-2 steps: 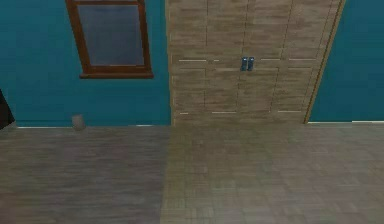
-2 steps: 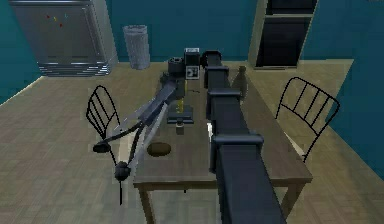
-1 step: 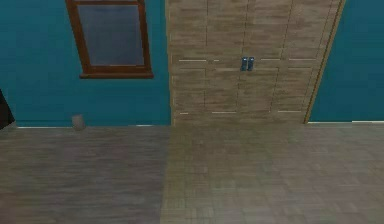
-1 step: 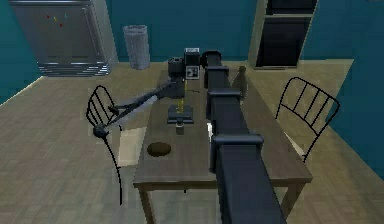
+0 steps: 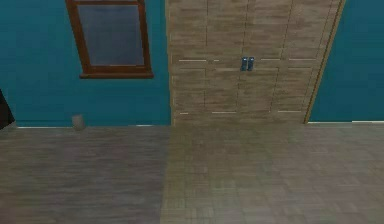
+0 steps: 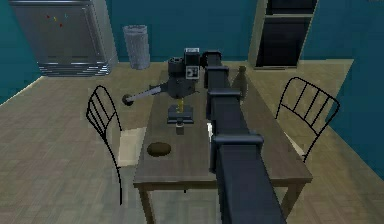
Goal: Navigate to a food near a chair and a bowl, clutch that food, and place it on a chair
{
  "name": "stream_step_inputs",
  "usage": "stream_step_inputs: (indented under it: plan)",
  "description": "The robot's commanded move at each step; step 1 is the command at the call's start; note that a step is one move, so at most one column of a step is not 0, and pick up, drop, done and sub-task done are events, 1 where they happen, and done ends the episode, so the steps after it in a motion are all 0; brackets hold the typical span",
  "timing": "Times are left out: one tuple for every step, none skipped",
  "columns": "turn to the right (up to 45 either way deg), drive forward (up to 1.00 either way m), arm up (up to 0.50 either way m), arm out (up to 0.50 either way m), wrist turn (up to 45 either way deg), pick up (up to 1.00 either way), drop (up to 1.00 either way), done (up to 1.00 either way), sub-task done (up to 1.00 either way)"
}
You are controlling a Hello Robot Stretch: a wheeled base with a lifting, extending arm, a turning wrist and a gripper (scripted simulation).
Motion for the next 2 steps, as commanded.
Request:
stream_step_inputs:
  plan:
    - [0.0,0.0,0.0,0.0,15.0,0.0,0.0,0.0,0.0]
    - [0.0,0.0,-0.3,0.0,0.0,0.0,0.0,0.0,0.0]
